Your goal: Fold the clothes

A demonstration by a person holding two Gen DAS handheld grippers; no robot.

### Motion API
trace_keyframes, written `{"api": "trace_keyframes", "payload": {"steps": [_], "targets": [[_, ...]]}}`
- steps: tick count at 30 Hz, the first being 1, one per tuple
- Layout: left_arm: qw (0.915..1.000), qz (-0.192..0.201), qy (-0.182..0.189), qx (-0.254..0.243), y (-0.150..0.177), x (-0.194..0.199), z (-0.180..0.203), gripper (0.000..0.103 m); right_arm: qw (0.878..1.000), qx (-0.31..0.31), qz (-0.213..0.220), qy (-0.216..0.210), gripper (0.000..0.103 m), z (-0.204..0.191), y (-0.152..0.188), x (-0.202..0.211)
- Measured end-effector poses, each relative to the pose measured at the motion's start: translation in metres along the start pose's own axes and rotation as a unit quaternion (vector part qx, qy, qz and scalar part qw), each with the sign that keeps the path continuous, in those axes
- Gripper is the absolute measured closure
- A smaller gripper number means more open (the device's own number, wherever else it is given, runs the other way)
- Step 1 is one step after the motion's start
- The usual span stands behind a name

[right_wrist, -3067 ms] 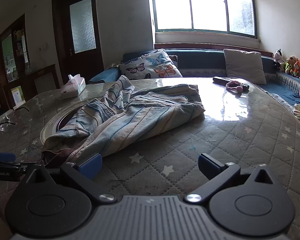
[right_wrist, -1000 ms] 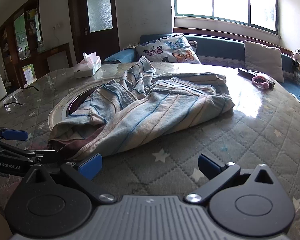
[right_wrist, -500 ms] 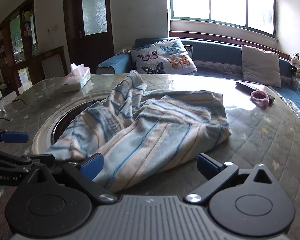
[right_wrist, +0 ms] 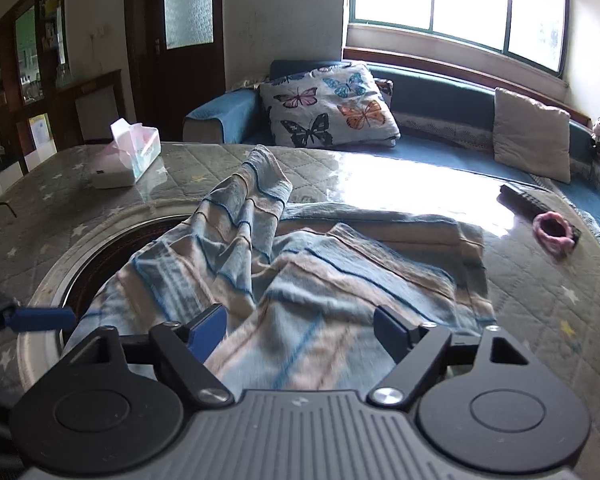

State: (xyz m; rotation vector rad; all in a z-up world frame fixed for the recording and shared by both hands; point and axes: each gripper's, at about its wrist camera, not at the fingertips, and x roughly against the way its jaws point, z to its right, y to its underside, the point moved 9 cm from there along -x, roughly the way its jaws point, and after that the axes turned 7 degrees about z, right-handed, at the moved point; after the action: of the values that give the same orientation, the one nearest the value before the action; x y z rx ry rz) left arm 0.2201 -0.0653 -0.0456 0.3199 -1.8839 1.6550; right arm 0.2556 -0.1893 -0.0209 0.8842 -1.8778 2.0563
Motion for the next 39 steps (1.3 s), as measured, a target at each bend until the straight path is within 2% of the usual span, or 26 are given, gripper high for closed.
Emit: {"api": "trace_keyframes", "payload": {"steps": [4, 6, 8, 9, 15, 17, 19, 21, 23, 24, 25, 26, 31, 35, 36, 37, 39], "targets": [[0.9998, -0.01, 0.01, -0.01, 0.004, -0.012, 0.003, 0.039, 1.0, 0.006, -0.014, -0.001, 0.027, -0.004, -0.006, -0.026], [0.9997, -0.016, 0.013, -0.01, 0.006, -0.016, 0.003, 0.045, 1.0, 0.012, -0.023, 0.0, 0.029, -0.005, -0.006, -0.038], [0.9996, -0.019, 0.016, -0.011, 0.008, -0.019, 0.002, 0.052, 0.999, 0.017, -0.032, 0.001, 0.036, -0.006, -0.003, -0.046], [0.9996, -0.02, 0.017, -0.011, 0.008, -0.021, 0.002, 0.053, 0.999, 0.02, -0.038, 0.002, 0.038, -0.006, -0.001, -0.05], [0.9994, -0.017, 0.028, -0.015, 0.007, -0.022, 0.003, 0.07, 0.998, 0.023, -0.048, 0.016, 0.071, 0.001, 0.01, -0.052], [0.9994, -0.015, 0.029, -0.015, 0.006, -0.021, 0.004, 0.074, 0.999, 0.014, -0.045, 0.012, 0.088, 0.005, 0.009, -0.045], [0.9994, -0.013, 0.029, -0.016, 0.006, -0.02, 0.005, 0.074, 0.999, 0.01, -0.04, 0.013, 0.092, 0.008, 0.007, -0.038], [0.9994, -0.012, 0.028, -0.018, 0.006, -0.019, 0.006, 0.074, 0.999, 0.007, -0.034, 0.011, 0.092, 0.009, 0.004, -0.035], [0.9994, -0.012, 0.027, -0.018, 0.006, -0.019, 0.006, 0.073, 1.0, 0.002, -0.031, 0.006, 0.087, 0.009, 0.002, -0.034], [0.9994, -0.012, 0.028, -0.018, 0.006, -0.019, 0.006, 0.073, 1.0, -0.003, -0.031, 0.002, 0.082, 0.007, 0.0, -0.037], [0.9994, -0.012, 0.028, -0.017, 0.006, -0.019, 0.006, 0.073, 0.999, -0.008, -0.031, -0.001, 0.07, 0.005, -0.001, -0.04], [0.9994, -0.012, 0.029, -0.017, 0.006, -0.019, 0.006, 0.073, 0.999, -0.012, -0.032, -0.005, 0.064, 0.003, -0.002, -0.043], [0.9992, -0.011, 0.035, -0.017, 0.005, -0.018, 0.007, 0.07, 0.999, -0.002, -0.042, 0.002, 0.056, -0.008, 0.001, -0.059], [0.999, -0.008, 0.041, -0.018, 0.004, -0.018, 0.01, 0.067, 0.998, 0.019, -0.049, 0.024, 0.059, -0.009, 0.008, -0.068], [0.9989, -0.008, 0.041, -0.02, 0.003, -0.019, 0.011, 0.068, 0.998, 0.023, -0.049, 0.026, 0.064, -0.009, 0.009, -0.068], [0.9988, -0.008, 0.042, -0.022, 0.003, -0.02, 0.012, 0.068, 0.998, 0.025, -0.048, 0.028, 0.075, -0.009, 0.009, -0.067], [0.9989, -0.007, 0.04, -0.022, 0.002, -0.022, 0.011, 0.074, 0.999, 0.019, -0.042, 0.027, 0.085, -0.005, 0.008, -0.06]]}}
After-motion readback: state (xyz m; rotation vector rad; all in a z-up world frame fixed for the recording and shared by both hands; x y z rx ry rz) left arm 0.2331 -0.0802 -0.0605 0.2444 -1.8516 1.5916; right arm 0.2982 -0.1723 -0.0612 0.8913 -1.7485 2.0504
